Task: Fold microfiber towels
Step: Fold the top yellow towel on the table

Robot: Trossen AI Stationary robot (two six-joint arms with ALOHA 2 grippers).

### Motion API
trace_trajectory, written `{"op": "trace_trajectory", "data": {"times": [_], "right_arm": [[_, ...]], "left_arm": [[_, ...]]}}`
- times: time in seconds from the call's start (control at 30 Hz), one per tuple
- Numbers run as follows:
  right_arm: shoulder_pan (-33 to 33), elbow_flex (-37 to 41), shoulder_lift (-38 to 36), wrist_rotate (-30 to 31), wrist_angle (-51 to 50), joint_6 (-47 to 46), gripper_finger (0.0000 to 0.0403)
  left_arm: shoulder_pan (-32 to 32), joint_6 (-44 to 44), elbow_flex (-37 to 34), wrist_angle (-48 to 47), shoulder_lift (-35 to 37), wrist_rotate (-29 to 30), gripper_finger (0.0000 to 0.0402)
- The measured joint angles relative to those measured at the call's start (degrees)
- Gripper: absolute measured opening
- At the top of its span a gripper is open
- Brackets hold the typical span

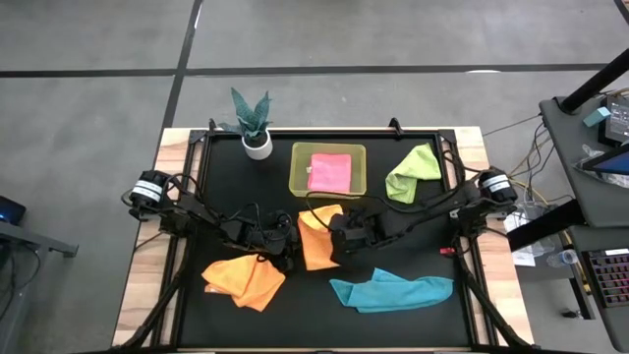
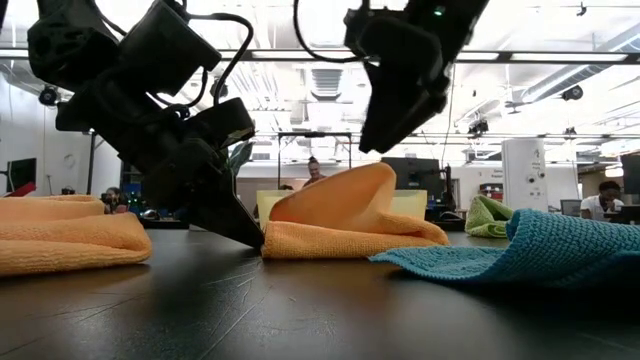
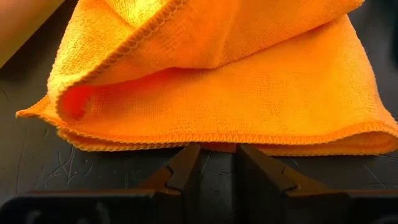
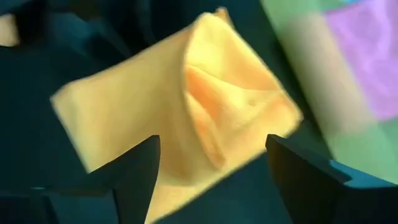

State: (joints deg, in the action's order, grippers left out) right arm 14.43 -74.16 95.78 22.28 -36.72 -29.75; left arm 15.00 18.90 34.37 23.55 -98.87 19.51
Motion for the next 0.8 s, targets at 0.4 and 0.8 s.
{"op": "trace_trajectory", "data": {"times": [0.4,0.8], "right_arm": [[1.8,11.0,-0.1,4.9,14.3,-4.0,0.0228],[4.1,19.9,-0.1,-3.3,47.2,3.5,0.0019]], "left_arm": [[0.0,0.0,0.0,0.0,0.0,0.0,0.0088],[0.0,-0.1,0.0,0.0,0.0,0.0,0.0088]]}}
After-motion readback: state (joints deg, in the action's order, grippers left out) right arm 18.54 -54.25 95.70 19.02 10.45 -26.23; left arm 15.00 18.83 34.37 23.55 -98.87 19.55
